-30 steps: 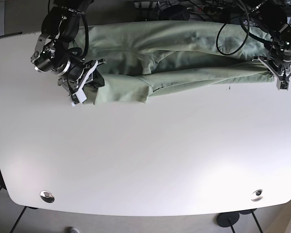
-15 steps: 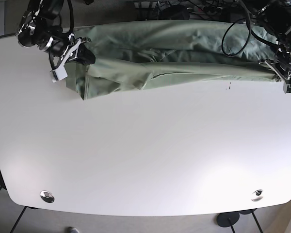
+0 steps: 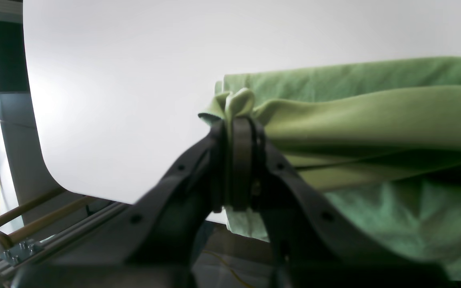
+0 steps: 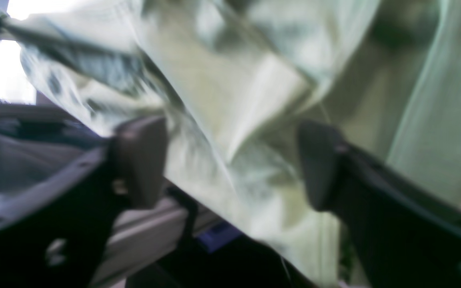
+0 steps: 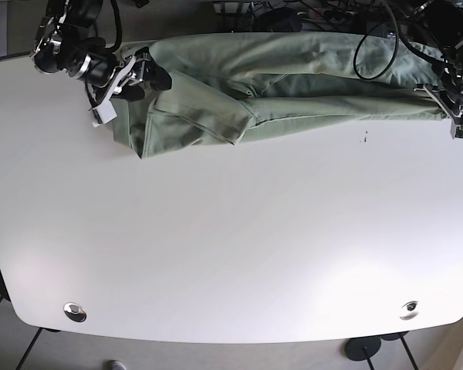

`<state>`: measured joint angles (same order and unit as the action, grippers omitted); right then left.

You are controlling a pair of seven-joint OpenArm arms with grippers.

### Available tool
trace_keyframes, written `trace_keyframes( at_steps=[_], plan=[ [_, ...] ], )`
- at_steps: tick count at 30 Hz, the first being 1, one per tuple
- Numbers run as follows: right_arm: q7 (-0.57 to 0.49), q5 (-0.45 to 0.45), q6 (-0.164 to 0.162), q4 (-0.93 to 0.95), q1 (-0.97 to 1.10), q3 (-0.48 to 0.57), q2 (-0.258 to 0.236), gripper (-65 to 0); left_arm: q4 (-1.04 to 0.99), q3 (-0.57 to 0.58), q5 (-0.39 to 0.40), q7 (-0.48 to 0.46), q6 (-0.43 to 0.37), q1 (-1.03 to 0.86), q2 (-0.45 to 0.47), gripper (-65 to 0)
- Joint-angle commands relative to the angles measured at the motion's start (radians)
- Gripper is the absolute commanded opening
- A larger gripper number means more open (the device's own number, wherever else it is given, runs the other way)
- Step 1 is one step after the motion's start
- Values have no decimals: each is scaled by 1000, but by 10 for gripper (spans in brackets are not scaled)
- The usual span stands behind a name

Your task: Fold the T-shirt properly

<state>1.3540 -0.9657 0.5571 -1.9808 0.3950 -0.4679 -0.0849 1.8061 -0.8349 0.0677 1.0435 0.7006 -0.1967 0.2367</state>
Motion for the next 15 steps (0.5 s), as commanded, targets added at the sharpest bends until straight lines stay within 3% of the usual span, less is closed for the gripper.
trace_keyframes(
  at_steps=[1,4,9,11,12,15],
  plan=[
    [-15,-16,2,25,2,16,14,-122,16,-4,2,-15,-2,7,19,-649],
    [-18,-16,2,146,-28,85,21,-165,16,-2,4,-15,-2,9,19,-649],
    [-91,-14,1,180,-41,188,17,-249,16,35,4,-15,-2,9,19,-650],
    [-126,-14,-13,183,-46,225,18,-333,16,38,4,-15,-2,9,19,-650],
    [-141,-17,-50,202,-52,242,18,-412,16,38,4,-15,-2,9,19,-650],
    [-146,-16,-78,249,-100,263,20,-601,16,39,4,-15,-2,9,19,-650]
  ],
)
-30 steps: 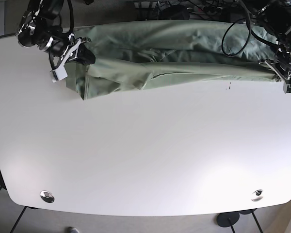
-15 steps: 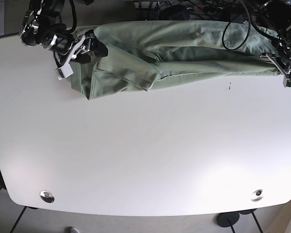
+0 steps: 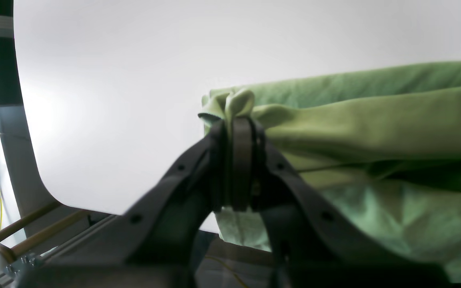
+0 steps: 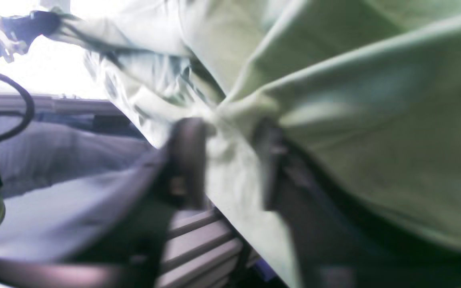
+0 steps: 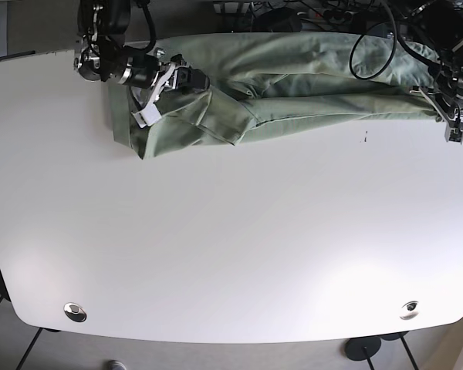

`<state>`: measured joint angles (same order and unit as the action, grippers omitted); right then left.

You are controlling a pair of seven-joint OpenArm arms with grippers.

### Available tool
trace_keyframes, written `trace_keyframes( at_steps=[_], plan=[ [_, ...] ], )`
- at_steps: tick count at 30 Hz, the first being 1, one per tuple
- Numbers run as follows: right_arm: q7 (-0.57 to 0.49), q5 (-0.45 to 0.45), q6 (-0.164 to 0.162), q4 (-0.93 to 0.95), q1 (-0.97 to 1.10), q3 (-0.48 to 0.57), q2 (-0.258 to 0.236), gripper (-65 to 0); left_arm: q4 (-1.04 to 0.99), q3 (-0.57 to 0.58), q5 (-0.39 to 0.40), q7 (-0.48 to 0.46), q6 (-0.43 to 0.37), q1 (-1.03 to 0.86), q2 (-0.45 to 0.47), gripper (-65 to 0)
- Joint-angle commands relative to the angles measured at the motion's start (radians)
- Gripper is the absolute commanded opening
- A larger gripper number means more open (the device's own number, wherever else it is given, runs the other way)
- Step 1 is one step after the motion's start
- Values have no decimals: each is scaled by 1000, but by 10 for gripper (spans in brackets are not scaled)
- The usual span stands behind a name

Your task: Fold the T-shirt properly

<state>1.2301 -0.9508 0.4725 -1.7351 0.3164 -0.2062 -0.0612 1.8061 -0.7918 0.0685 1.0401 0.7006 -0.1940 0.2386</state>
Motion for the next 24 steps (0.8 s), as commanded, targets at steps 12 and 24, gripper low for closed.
trace_keyframes(
  at_steps=[12,24],
  plan=[
    [-20,20,4,-268,-12,41,-116,-325,16,-4,3,-11,-2,6,17,-650],
    [-23,57,7,-184,-198,322,-294,-106,16,-2,3,-11,-2,6,17,-650]
  ],
)
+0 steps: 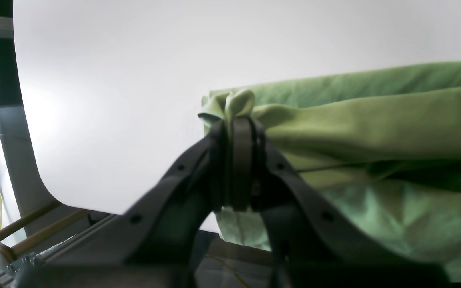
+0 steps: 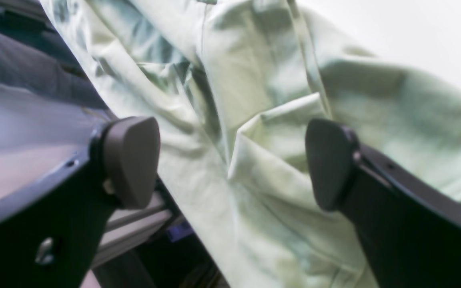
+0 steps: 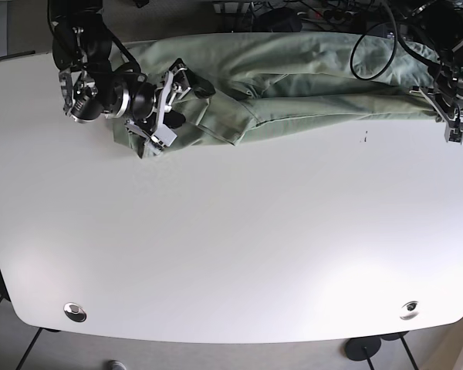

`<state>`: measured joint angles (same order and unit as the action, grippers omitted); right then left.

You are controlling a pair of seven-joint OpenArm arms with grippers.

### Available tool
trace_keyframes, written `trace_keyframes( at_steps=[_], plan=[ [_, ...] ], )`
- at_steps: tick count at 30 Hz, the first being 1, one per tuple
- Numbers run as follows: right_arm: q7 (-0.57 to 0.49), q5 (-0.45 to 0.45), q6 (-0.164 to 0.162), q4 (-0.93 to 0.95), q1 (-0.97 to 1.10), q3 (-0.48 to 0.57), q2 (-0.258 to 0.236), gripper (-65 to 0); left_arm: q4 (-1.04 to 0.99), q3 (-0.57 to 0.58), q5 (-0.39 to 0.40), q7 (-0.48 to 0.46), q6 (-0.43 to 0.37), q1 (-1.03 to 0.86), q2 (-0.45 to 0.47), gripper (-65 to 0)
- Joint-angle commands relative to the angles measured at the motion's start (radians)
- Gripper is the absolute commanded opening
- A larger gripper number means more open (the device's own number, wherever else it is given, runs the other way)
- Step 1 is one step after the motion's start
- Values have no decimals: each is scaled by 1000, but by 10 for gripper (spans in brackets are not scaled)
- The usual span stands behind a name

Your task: Fold the T-shirt properly

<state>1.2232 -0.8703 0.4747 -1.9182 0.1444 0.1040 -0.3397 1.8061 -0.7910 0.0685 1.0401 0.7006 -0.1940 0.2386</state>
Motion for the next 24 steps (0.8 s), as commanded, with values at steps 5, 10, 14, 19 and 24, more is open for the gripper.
trace_keyframes(
  at_steps=[5,10,14,19,24],
  plan=[
    [-16,110,6,29,-45,125,-19,-106,16,-3,3,-11,-2,6,17,-650],
    [-87,185,8,67,-18,191,-19,-159,16,-3,3,-11,-2,6,15,-650],
    [-104,185,8,98,-9,188,-19,-419,14,-3,3,-11,-2,6,14,-650],
    [-176,179,8,96,21,185,-26,-631,14,-3,3,-11,-2,6,14,-650],
    [-225,176,8,4,108,87,-19,-634,14,-3,4,-11,-2,6,14,-650]
  ],
)
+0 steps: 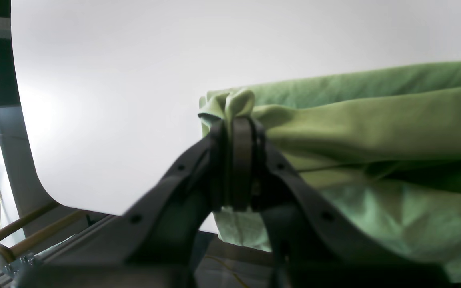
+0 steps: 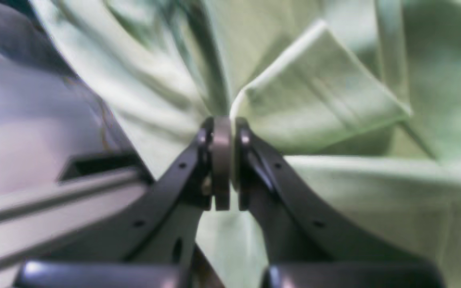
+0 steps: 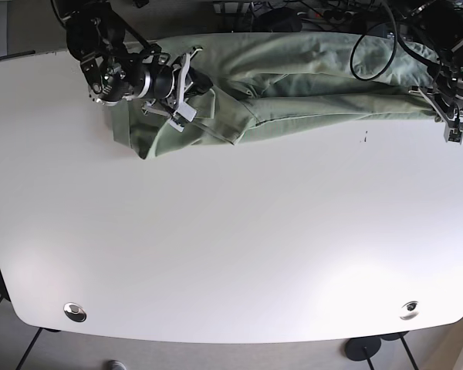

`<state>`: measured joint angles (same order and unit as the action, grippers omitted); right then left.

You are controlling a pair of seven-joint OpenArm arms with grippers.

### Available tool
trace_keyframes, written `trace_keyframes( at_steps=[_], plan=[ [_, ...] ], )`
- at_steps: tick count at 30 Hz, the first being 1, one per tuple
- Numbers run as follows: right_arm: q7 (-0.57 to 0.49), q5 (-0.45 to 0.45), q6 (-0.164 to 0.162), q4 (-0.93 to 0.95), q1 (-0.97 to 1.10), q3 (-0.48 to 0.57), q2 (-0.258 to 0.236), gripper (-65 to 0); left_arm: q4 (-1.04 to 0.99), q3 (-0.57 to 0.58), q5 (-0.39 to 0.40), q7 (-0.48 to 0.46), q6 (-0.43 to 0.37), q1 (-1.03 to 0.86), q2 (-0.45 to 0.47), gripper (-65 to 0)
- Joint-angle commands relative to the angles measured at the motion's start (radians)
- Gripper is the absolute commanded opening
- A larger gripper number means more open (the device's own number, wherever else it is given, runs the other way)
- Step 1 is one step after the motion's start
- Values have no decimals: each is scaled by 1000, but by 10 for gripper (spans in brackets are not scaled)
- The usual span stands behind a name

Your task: Fold the T-shirt properly

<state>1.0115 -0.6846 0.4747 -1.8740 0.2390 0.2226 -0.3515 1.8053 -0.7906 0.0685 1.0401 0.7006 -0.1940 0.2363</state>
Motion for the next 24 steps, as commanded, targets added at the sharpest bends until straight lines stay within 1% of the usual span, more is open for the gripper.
trace_keyframes(
  at_steps=[1,5,6,9,11,12,14,15,16,17,18,20,23,24],
  plan=[
    [-15,-10,8,-62,32,-62,-5,-634,15,-3,4,-11,-2,6,16,-650],
    [-18,-22,9,-121,95,-170,-5,-634,24,-8,6,-11,-2,6,16,-650],
    [-18,-47,9,-121,110,-200,-5,-634,24,-10,6,-11,-2,6,16,-650],
    [-18,-169,9,-118,153,-303,-14,-634,24,-11,6,-11,-2,6,18,-650],
    [-13,-223,9,-120,188,-363,-16,-634,24,-11,6,-11,-2,6,18,-650],
    [-13,-231,9,-120,213,-388,-17,-636,21,-13,6,-11,-2,6,18,-650],
    [-13,-232,11,-120,251,-412,-17,-636,20,-13,6,-11,-2,4,18,-650],
    [-13,-229,19,-120,270,-421,-17,-636,20,-13,6,-11,-2,3,19,-650],
    [-15,-228,40,-120,287,-424,-17,-636,18,-13,6,-11,-2,0,19,-650],
    [-18,-226,54,-118,306,-432,-17,-636,18,-13,6,-11,-2,-2,21,-650],
    [-18,-226,58,-118,320,-447,-17,-636,17,-13,6,-11,-2,-2,27,-650],
    [-18,-226,62,-120,340,-463,-16,-634,11,-8,4,-11,-2,-2,61,-650],
    [-18,-231,62,-120,329,-460,-7,-623,-49,-6,4,-11,-2,0,84,-649],
    [-18,-232,58,-120,305,-452,-5,-596,-54,-6,6,-11,-2,0,94,-650]
  ],
)
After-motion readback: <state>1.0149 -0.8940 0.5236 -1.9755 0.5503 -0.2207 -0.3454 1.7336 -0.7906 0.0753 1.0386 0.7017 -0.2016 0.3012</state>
